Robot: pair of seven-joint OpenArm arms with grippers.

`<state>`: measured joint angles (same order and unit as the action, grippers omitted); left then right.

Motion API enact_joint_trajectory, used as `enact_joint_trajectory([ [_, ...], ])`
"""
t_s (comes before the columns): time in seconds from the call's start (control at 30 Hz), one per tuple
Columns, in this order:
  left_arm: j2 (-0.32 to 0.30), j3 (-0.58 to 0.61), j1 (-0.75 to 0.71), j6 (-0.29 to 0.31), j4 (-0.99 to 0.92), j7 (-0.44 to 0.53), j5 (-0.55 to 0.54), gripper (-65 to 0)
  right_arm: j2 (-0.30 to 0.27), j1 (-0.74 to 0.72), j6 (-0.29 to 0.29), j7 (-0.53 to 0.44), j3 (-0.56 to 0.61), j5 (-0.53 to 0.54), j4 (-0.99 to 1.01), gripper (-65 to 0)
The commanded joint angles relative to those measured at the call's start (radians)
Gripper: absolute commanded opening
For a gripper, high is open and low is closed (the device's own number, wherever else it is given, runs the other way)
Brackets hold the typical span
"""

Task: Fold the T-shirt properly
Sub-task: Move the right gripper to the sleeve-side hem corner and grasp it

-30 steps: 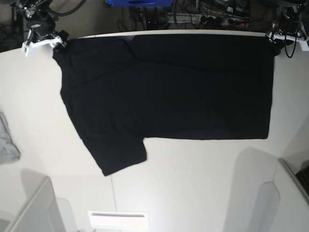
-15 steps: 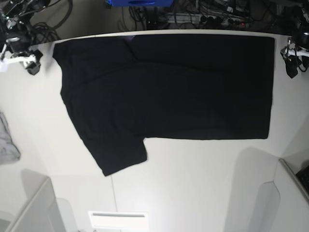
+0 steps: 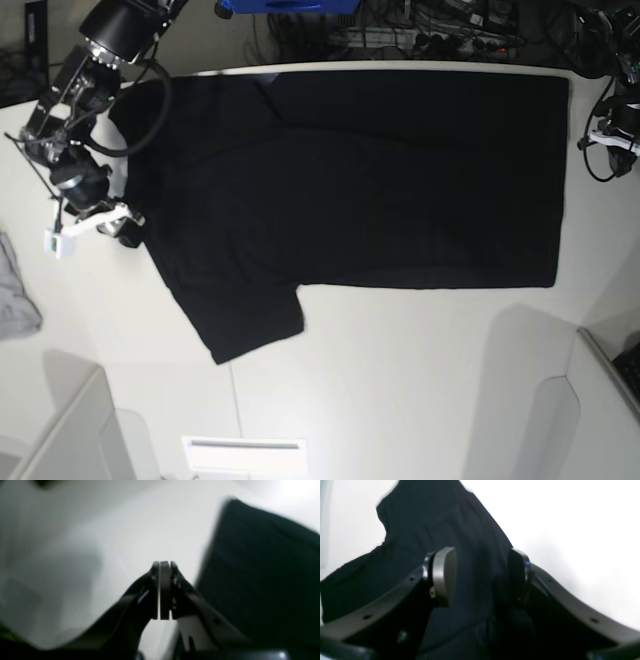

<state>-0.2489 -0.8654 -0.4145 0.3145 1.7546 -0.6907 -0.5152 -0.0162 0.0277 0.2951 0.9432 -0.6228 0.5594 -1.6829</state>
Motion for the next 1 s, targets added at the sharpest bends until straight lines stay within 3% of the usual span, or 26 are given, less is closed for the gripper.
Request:
enact_joint_trajectory([
  [0.0,-0.017,0.007,0.001,-0.001,0.015,0.024,0.003,-65.0,-0.008,-0.028,0.005,-0.013,0.013,-0.003,0.005,-35.1],
  [0.13,-0.017,0.065,0.002,-0.001,0.021,0.026,0.005,-65.0,-0.009,-0.117,0.006,-0.013,0.031,-0.051,0.1,-35.1],
  [0.43,-0.076,0.148,0.032,-0.001,0.015,0.024,0.007,-65.0,-0.086,-0.282,0.008,-0.016,0.033,-0.054,0.358,-35.0],
  [0.6,-0.079,0.147,0.099,-0.001,-0.041,0.024,0.007,-65.0,-0.103,-0.343,0.008,-0.085,0.037,-0.054,0.481,-34.5],
  [0.83,-0.111,0.174,0.133,-0.001,-0.103,0.022,0.007,-65.0,-0.149,-0.444,0.008,-0.204,0.243,-0.054,0.68,-34.2],
  [0.97,-0.123,0.174,0.134,-0.001,-0.14,0.022,0.007,-65.0,-0.152,-0.518,0.008,-0.257,0.268,-0.054,0.809,-33.6],
])
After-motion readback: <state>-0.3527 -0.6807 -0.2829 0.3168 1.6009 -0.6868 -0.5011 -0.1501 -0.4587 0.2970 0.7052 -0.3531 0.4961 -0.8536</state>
